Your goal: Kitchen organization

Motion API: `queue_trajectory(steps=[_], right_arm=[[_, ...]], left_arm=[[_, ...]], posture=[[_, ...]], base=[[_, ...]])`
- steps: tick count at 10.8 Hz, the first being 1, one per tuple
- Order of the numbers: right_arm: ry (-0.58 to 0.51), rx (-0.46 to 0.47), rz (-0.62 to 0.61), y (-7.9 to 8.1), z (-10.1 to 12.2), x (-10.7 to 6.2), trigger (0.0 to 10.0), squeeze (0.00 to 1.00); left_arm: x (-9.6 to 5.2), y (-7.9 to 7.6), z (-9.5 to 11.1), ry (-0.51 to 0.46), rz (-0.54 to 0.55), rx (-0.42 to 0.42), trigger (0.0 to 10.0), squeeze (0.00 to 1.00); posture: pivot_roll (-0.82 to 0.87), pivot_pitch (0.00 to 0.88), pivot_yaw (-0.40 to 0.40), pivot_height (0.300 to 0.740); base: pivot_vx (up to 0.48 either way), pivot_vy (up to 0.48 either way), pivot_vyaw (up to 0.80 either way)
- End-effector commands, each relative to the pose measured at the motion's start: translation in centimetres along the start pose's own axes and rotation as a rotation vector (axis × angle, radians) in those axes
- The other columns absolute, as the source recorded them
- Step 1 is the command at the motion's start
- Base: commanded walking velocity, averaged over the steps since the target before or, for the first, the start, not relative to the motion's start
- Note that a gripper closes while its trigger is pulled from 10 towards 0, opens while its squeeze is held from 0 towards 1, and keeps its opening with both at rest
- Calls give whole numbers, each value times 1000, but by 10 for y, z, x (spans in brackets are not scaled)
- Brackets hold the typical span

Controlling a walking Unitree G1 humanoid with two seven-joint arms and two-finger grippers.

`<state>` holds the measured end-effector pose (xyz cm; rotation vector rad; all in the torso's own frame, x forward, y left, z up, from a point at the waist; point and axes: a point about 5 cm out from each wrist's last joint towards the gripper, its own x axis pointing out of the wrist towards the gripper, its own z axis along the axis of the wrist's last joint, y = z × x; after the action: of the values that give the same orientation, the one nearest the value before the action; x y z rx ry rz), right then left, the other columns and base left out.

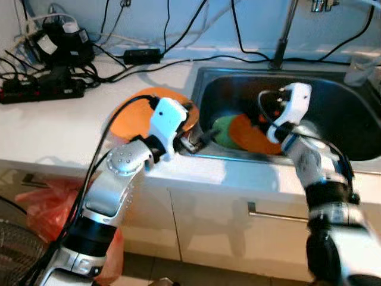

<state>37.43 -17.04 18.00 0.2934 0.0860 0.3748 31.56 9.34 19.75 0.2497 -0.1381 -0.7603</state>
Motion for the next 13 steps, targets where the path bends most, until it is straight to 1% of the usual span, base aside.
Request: queue_trajectory(steps=[1,2,3,4,5,6,7,9,11,13], right_arm=[[-9,4,24,8,6,-3,10000,1000],[4,9,43,14,3,-12,10000,1000],[15,15,57,21,2,-18,10000,1000],[32,25,90,33,1,-24,10000,1000],[53,28,134,48,0,-30,10000,1000],[71,19,155,55,-2,-33,10000,1000],[85,14,160,59,-4,-36,10000,992],[93,21,148,63,-3,-41,10000,980],[88,14,132,65,-1,-45,10000,980],[86,2,118,65,3,-47,10000,973]], left_arm=[[-2,6,-1,15,37,43,10000,1000],[-7,9,-5,53,41,88,10000,1000],[-10,11,-10,82,38,119,10000,1000],[-14,12,-17,119,31,173,10000,1000],[-17,14,-22,149,27,189,10000,0],[-18,14,-26,175,7,206,10000,0],[-19,14,-31,197,-9,240,10000,0],[-18,17,-38,227,-28,319,10000,0],[-19,31,-46,282,-29,431,10000,0],[-21,43,-51,316,-12,505,10000,0]], posture=[[35,0,29,740],[40,0,16,740],[42,0,8,740],[40,0,2,740],[37,0,-2,740],[32,0,-5,740],[27,0,-3,740],[13,0,4,740],[-4,0,15,740],[-15,0,17,740]], base=[[0,0,0],[0,0,0],[0,0,0],[0,0,0],[0,0,0],[0,0,0],[0,0,0],[0,0,0],[0,0,0],[0,0,0]])
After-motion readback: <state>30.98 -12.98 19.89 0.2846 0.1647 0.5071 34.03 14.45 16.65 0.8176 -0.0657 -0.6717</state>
